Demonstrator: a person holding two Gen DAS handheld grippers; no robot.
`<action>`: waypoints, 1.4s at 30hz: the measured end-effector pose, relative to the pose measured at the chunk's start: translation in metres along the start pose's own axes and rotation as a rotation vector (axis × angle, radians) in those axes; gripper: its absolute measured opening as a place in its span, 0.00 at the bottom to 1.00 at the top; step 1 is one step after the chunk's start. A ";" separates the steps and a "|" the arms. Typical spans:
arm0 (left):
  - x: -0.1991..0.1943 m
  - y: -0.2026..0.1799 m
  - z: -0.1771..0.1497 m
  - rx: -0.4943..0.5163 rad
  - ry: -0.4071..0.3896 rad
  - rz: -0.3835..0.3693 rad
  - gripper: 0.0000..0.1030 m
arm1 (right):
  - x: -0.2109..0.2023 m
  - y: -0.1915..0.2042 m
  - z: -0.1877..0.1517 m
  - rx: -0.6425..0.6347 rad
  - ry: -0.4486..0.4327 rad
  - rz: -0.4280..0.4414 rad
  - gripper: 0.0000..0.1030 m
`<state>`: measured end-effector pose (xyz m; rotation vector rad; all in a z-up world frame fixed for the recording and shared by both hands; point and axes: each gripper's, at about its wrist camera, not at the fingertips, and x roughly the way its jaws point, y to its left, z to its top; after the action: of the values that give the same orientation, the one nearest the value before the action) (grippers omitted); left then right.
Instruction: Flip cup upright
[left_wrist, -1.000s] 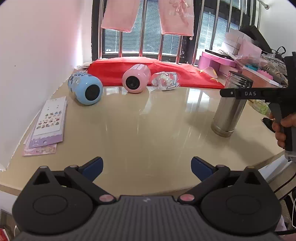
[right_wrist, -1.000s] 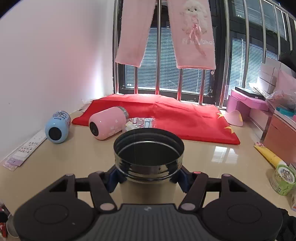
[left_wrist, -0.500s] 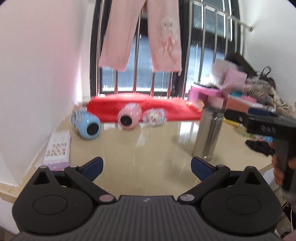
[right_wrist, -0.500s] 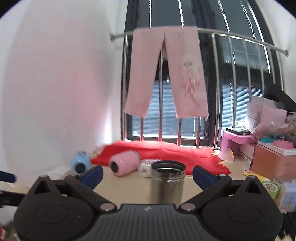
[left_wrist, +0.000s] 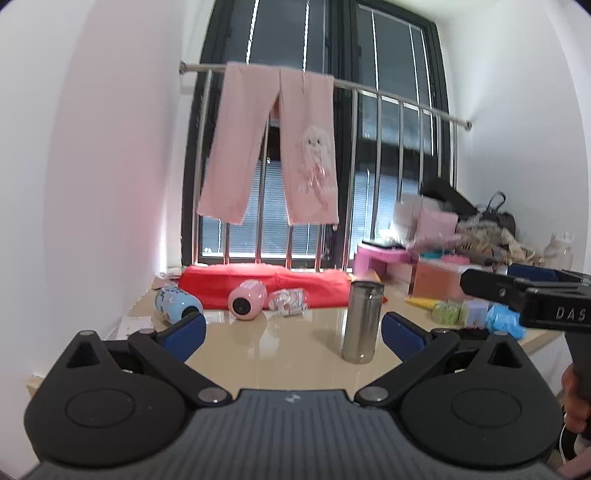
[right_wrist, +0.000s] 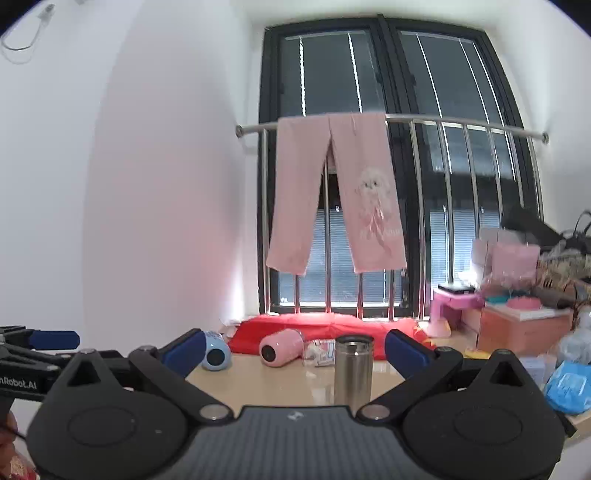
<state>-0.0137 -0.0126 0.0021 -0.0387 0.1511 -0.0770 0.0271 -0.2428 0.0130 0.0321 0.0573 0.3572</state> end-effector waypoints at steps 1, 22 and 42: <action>-0.006 -0.001 0.001 -0.001 -0.013 -0.003 1.00 | -0.004 0.003 0.002 -0.011 -0.003 0.000 1.00; -0.008 0.000 -0.006 -0.011 -0.013 -0.006 1.00 | -0.003 0.007 -0.005 0.003 0.035 0.007 1.00; -0.009 0.001 -0.007 -0.013 -0.013 -0.004 1.00 | -0.004 0.008 -0.007 0.006 0.041 -0.002 1.00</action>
<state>-0.0237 -0.0109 -0.0032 -0.0525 0.1391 -0.0792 0.0203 -0.2361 0.0062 0.0306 0.0985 0.3558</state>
